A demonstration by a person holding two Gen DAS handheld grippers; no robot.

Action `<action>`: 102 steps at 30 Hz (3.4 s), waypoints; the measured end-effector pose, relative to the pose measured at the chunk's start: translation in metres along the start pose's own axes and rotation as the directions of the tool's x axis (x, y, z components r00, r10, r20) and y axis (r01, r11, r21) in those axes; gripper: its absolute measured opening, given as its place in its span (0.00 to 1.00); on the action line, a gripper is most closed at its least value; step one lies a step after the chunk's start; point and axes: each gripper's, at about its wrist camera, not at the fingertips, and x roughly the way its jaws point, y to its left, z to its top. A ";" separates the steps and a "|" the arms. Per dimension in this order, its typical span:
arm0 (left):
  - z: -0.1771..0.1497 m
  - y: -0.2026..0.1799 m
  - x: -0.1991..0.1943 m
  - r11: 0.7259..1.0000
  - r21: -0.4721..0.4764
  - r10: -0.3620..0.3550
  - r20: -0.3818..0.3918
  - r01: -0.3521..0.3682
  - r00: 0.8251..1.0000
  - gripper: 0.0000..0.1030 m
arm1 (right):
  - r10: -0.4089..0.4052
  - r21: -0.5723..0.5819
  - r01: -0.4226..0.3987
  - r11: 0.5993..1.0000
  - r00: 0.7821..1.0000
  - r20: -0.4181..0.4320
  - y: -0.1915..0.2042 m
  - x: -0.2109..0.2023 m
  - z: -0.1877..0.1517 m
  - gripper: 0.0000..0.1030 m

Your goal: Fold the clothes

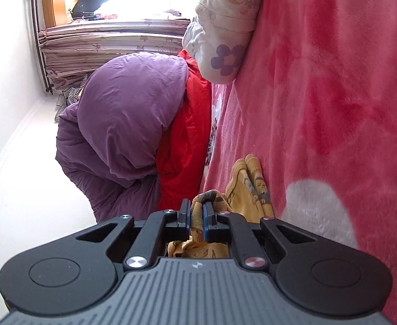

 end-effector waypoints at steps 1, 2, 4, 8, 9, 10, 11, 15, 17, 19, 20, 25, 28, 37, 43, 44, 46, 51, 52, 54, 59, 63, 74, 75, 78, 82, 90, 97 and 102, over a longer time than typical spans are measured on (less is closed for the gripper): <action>0.000 0.001 0.004 1.000 -0.012 0.001 0.002 -0.001 1.000 0.05 | -0.010 -0.002 0.010 1.000 1.000 0.000 -0.002 0.003 0.002 0.11; 0.001 0.004 0.005 0.999 -0.032 -0.007 0.002 0.007 1.000 0.10 | -0.025 -0.012 0.025 1.000 1.000 0.005 -0.003 0.006 0.004 0.11; 0.004 0.007 0.003 0.997 -0.058 -0.041 0.029 0.043 0.999 0.47 | -0.062 -0.046 0.063 0.997 0.998 0.020 -0.003 0.010 0.007 0.15; 0.006 0.003 -0.010 0.992 -0.047 -0.115 0.040 0.116 0.993 0.54 | 0.003 -0.048 -0.001 0.999 0.999 0.043 0.001 0.007 0.013 0.52; 0.005 0.002 -0.012 0.992 -0.040 -0.120 0.036 0.121 0.992 0.54 | 0.020 -0.057 -0.017 0.998 0.998 0.053 0.005 0.005 0.015 0.52; 0.007 0.000 -0.011 0.992 -0.030 -0.121 0.029 0.122 0.992 0.54 | 0.031 -0.064 -0.027 0.998 0.998 0.059 0.007 0.002 0.016 0.52; 0.007 -0.002 -0.013 0.994 -0.012 -0.109 0.027 0.110 0.994 0.54 | 0.040 -0.070 -0.035 0.997 0.997 0.064 0.010 0.000 0.017 0.52; 0.000 -0.027 -0.012 0.963 0.252 0.079 0.059 -0.091 0.995 0.53 | 0.011 -0.171 0.006 0.985 0.995 0.097 0.024 -0.008 0.016 0.52; -0.009 -0.039 -0.003 0.883 0.417 0.207 0.069 -0.217 0.976 0.48 | -0.077 -0.305 0.103 0.947 0.992 0.097 0.037 -0.004 0.011 0.50; -0.019 -0.042 0.004 0.827 0.504 0.241 0.082 -0.249 0.967 0.35 | -0.172 -0.450 0.198 0.870 0.980 0.098 0.050 0.003 0.003 0.48; -0.024 -0.043 0.008 0.797 0.547 0.246 0.092 -0.256 0.965 0.25 | -0.215 -0.527 0.238 0.816 0.971 0.104 0.057 0.008 -0.003 0.43; -0.044 -0.034 0.038 0.705 0.647 0.324 0.072 -0.292 0.943 0.13 | -0.333 -0.750 0.292 0.593 0.937 0.101 0.068 0.031 -0.035 0.11; -0.045 -0.039 0.037 0.673 0.671 0.325 0.110 -0.312 0.939 0.13 | -0.438 -0.792 0.353 0.498 0.891 0.121 0.063 0.041 -0.046 0.10; -0.072 -0.065 0.013 0.541 0.814 0.302 0.048 -0.213 0.952 0.18 | -0.371 -0.888 0.263 0.378 0.922 0.115 0.090 0.017 -0.087 0.14; -0.102 -0.060 0.024 0.394 0.879 0.392 0.102 -0.267 0.914 0.38 | -0.492 -0.946 0.261 0.194 0.860 0.136 0.079 0.028 -0.120 0.15; -0.104 -0.063 0.016 0.399 0.882 0.372 0.094 -0.251 0.923 0.38 | -0.457 -0.946 0.262 0.193 0.877 0.150 0.085 0.021 -0.124 0.15; -0.114 -0.058 0.014 0.381 0.892 0.404 0.074 -0.242 0.912 0.39 | -0.408 -0.950 0.260 0.172 0.897 0.172 0.096 0.010 -0.134 0.15; -0.122 -0.057 0.004 0.404 0.873 0.405 0.098 -0.274 0.909 0.44 | -0.510 -0.949 0.278 0.147 0.844 0.168 0.078 0.016 -0.149 0.17; -0.120 -0.063 -0.004 0.414 0.866 0.372 0.118 -0.278 0.921 0.44 | -0.491 -0.946 0.285 0.151 0.852 0.179 0.082 0.011 -0.150 0.17; -0.110 -0.065 -0.015 0.468 0.832 0.344 0.138 -0.297 0.929 0.47 | -0.451 -0.936 0.307 0.174 0.869 0.201 0.091 -0.005 -0.152 0.18; -0.068 -0.020 -0.016 0.771 0.535 0.378 0.053 -0.346 0.924 0.47 | -0.458 -0.794 0.406 0.453 0.870 0.183 0.075 -0.030 -0.120 0.53; -0.050 0.002 -0.017 0.898 0.341 0.297 -0.002 -0.279 0.955 0.48 | -0.402 -0.564 0.396 0.725 0.908 0.120 0.047 -0.032 -0.081 0.60; -0.040 0.017 0.009 0.966 0.220 0.149 -0.054 -0.134 0.987 0.40 | -0.321 -0.450 0.289 0.845 0.947 0.005 0.017 0.008 -0.051 0.45; -0.042 0.017 0.010 0.964 0.228 0.151 -0.051 -0.136 0.987 0.36 | -0.315 -0.431 0.285 0.856 0.949 0.002 0.015 0.007 -0.048 0.40; -0.048 0.022 0.009 0.975 0.193 0.120 -0.055 -0.107 0.991 0.22 | -0.287 -0.362 0.266 0.893 0.958 -0.004 0.005 0.005 -0.043 0.22; -0.059 0.017 0.003 0.975 0.199 0.114 -0.051 -0.101 0.992 0.11 | -0.264 -0.337 0.252 0.907 0.964 0.010 0.003 0.001 -0.047 0.15; -0.109 0.000 -0.046 0.988 0.143 0.080 -0.153 -0.058 0.985 0.11 | -0.169 -0.159 0.169 0.973 0.986 0.017 0.014 -0.065 -0.078 0.14; -0.157 0.002 -0.066 0.940 0.283 0.252 -0.190 -0.193 0.949 0.52 | -0.295 -0.136 0.295 0.946 0.955 0.020 0.016 -0.145 -0.132 0.24; -0.162 0.008 -0.079 0.939 0.285 0.242 -0.148 -0.193 0.959 0.55 | -0.338 -0.211 0.349 0.913 0.937 0.087 0.025 -0.164 -0.136 0.60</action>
